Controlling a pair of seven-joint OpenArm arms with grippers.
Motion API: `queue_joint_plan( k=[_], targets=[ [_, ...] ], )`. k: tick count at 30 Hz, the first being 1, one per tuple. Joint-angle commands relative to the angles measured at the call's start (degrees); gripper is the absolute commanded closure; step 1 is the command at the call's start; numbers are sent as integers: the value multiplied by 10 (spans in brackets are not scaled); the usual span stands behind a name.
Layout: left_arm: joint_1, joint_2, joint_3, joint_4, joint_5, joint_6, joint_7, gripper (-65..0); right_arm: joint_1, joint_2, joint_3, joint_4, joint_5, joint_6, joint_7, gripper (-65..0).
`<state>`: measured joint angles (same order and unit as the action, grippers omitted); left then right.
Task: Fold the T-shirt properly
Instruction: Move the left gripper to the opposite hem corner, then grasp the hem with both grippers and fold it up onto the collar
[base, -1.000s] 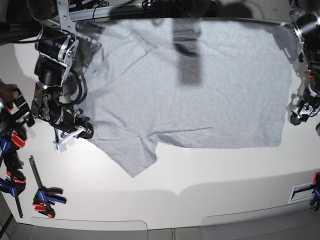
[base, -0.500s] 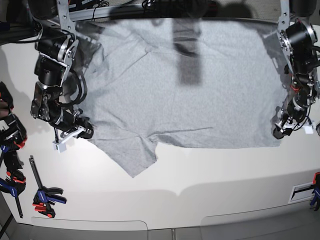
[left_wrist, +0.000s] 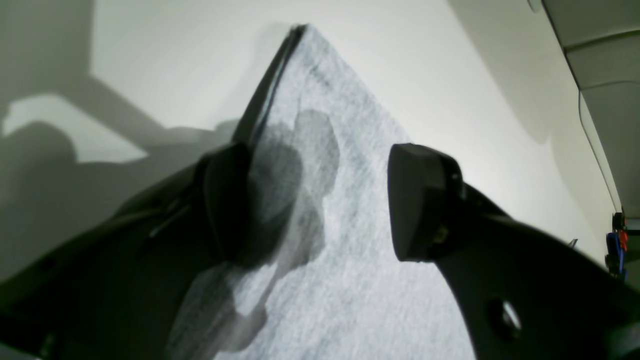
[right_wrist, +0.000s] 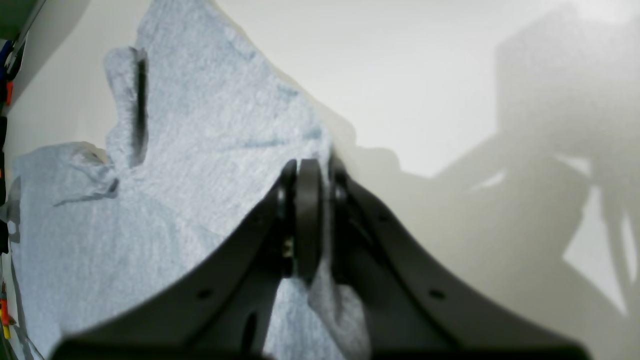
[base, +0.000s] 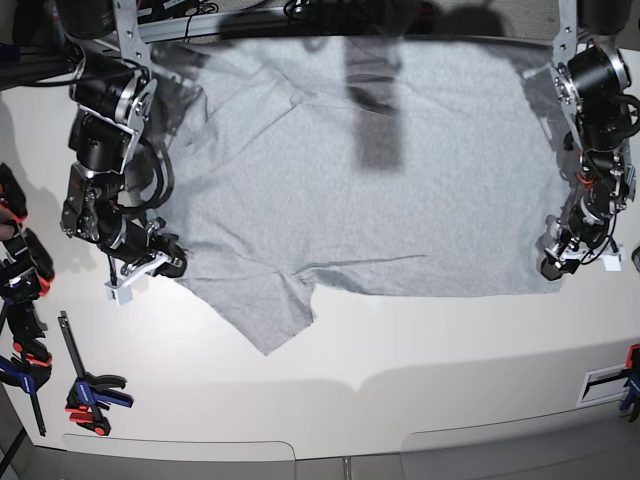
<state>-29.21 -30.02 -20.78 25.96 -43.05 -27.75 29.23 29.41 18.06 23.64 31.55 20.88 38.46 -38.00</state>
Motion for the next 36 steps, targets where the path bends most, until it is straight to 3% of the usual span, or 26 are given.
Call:
queue_joint_plan(
  k=[1,13,15,19,25,31,36],
  targets=[
    [-15,-11,-1,7,-5,-15,-5,-395,12,6,-1,5,-9,-3,-4,0],
    [-15,-11,-1,7,-5,-17,-6,-327,12,6,-1,5,-7,-3,-3,0],
    [-14,-11,-1,7,-5,-17,-6,-241,12,6,-1,5,-5,-3,-4,0],
    [-14,-11,-1,7,-5,-18,-6,0,12,7,0,5,57,-3,-10,0],
    [-14,-13,-1,7,-24,-20,-6,0,12,7,0,5,79,15,-11,0],
    [-14,-19,-1,7,-32,-69,-5,0,12,7,0,9,87,15,-30,0],
    [-11,-28,-1,7,-52,-92,12,0,-2,7,0,63,155,15,-68,0]
  ],
)
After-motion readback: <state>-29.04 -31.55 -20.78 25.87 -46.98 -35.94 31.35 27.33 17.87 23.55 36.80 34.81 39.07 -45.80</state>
